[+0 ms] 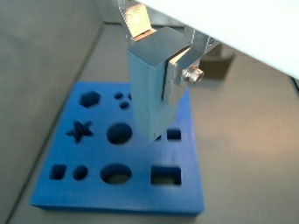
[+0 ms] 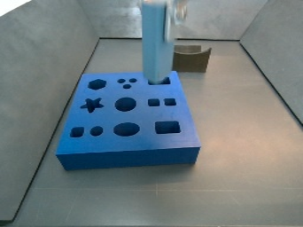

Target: Insert the rectangle object.

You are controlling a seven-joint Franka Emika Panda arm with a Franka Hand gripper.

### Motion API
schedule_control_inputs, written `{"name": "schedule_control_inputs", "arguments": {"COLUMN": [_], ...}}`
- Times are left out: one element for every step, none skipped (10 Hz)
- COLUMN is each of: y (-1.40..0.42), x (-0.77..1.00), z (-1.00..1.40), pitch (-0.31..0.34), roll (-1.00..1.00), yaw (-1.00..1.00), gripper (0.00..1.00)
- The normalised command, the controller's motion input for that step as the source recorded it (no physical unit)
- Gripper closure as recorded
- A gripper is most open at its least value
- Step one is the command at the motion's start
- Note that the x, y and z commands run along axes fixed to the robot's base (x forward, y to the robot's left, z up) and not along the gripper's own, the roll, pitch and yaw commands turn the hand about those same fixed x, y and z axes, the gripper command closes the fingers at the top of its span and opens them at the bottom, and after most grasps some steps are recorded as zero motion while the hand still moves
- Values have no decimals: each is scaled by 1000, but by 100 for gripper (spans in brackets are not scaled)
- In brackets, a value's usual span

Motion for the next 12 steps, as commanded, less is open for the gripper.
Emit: {"name": "schedule_control_inputs", "arguments": {"y": [-254,-186,-49,-46,-40,-37,-31,-23,-20,0,0,-60], "x": [0,0,0,0,0,0,0,0,0,220,440,517], "z": [-400,-331,-351,-354,-363,-371,-380,-403,-417,-391,-200,-114], "pitch": [-66,-60,-57,-61,-51,-46,-37,-20,-11,0,77,150], "roll": [-69,-97,-130,-129,-124,-121,-120,-116,-111,-130,0,101], "yaw": [-751,-843,-920,-929,-934,-934,-934,-940,-943,-823,-500,-317], "gripper": [100,100,100,100,100,100,100,100,100,100,100,100]}}
